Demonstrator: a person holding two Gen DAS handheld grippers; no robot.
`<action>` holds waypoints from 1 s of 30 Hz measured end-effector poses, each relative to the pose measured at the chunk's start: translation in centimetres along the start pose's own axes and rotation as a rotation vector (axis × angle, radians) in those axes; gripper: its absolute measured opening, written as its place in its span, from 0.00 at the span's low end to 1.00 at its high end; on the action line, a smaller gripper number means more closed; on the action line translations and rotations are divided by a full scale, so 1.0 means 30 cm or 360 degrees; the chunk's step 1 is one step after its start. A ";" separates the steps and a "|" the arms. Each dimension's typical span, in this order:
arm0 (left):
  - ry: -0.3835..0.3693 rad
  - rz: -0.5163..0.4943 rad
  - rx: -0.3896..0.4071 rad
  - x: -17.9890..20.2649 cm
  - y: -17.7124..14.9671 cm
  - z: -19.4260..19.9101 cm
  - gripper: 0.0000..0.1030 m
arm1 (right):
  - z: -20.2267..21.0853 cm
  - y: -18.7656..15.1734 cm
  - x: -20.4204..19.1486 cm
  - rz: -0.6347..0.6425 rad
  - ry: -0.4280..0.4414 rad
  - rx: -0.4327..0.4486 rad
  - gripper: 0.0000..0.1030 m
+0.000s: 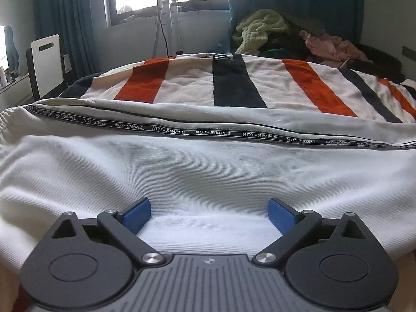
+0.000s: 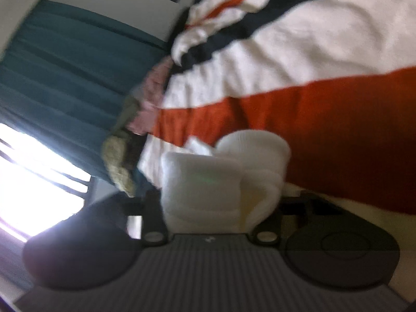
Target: Fold clothes
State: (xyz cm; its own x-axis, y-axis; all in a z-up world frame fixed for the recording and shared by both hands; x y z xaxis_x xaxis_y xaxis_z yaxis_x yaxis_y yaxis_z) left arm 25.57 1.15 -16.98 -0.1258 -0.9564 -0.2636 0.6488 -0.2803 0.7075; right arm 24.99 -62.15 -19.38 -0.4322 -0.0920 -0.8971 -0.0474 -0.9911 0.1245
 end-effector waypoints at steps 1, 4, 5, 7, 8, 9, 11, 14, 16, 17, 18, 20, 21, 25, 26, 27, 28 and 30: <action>0.0001 0.0002 -0.0003 -0.001 0.001 0.003 0.95 | 0.002 0.001 0.001 0.0039 -0.0044 0.0007 0.14; 0.0001 0.0003 -0.0012 -0.003 0.009 0.010 0.95 | 0.028 -0.012 -0.056 0.0162 -0.0017 0.0047 0.14; 0.0000 0.0003 -0.0015 -0.004 0.011 0.011 0.95 | 0.041 -0.019 -0.090 0.0205 0.0008 0.0070 0.14; -0.0016 0.0024 -0.0019 -0.013 0.016 0.014 0.95 | 0.077 -0.044 -0.177 0.0317 0.0085 0.0122 0.14; -0.0027 0.0046 -0.0018 -0.018 0.019 0.013 0.95 | 0.096 -0.063 -0.223 0.0396 0.0112 0.0148 0.14; -0.0052 0.0082 -0.0007 -0.026 0.023 0.017 0.95 | 0.118 -0.089 -0.271 0.0498 0.0128 0.0179 0.14; -0.0099 0.0156 0.0014 -0.046 0.032 0.029 0.95 | 0.152 -0.141 -0.351 0.0686 0.0135 0.0245 0.14; -0.0135 0.0251 0.0040 -0.082 0.045 0.058 0.95 | 0.193 -0.225 -0.449 0.0907 0.0127 0.0345 0.14; -0.0121 0.0301 0.0071 -0.113 0.055 0.085 0.95 | 0.219 -0.281 -0.501 0.0966 0.0145 0.0400 0.14; -0.0114 0.0325 0.0086 -0.129 0.060 0.099 0.95 | 0.236 -0.322 -0.531 0.1012 0.0166 0.0432 0.14; -0.0102 0.0352 0.0110 -0.152 0.068 0.118 0.95 | 0.254 -0.366 -0.561 0.1073 0.0187 0.0460 0.14; -0.0121 0.0449 0.0158 -0.201 0.082 0.152 0.95 | 0.287 -0.459 -0.619 0.1203 0.0228 0.0516 0.14; -0.0161 0.0532 0.0182 -0.233 0.084 0.168 0.95 | 0.300 -0.519 -0.647 0.1290 0.0247 0.0546 0.14; -0.0243 0.0872 0.0265 -0.371 0.076 0.211 0.95 | 0.354 -0.808 -0.717 0.1595 0.0371 0.0593 0.14; -0.0248 0.0951 0.0287 -0.407 0.072 0.220 0.95 | 0.362 -0.883 -0.721 0.1676 0.0398 0.0591 0.14; -0.0241 0.1004 0.0300 -0.437 0.067 0.224 0.95 | 0.366 -0.966 -0.723 0.1763 0.0430 0.0582 0.14; -0.0233 0.1054 0.0313 -0.466 0.063 0.227 0.95 | 0.369 -1.052 -0.717 0.1852 0.0469 0.0566 0.14; -0.0250 0.1162 0.0336 -0.515 0.051 0.228 0.95 | 0.369 -1.211 -0.692 0.1999 0.0540 0.0507 0.14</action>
State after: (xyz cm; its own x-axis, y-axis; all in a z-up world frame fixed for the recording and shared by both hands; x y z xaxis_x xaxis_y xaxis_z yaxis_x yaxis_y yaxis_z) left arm 23.36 14.94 -7.34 0.1635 -0.9007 0.4025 0.4535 0.4310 0.7801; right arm 25.71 -23.17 -0.58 -0.0962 -0.9829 -0.1568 -0.0122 -0.1564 0.9876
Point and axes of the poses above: each gripper's, at about its wrist camera, not at the fingertips, and z roughly against the way its jaws point, x to its right, y to its top, the point moved 7 cm from there along -z, roughly the way its jaws point, and after that the axes turned 14 degrees about -z, right-handed, at the moved point
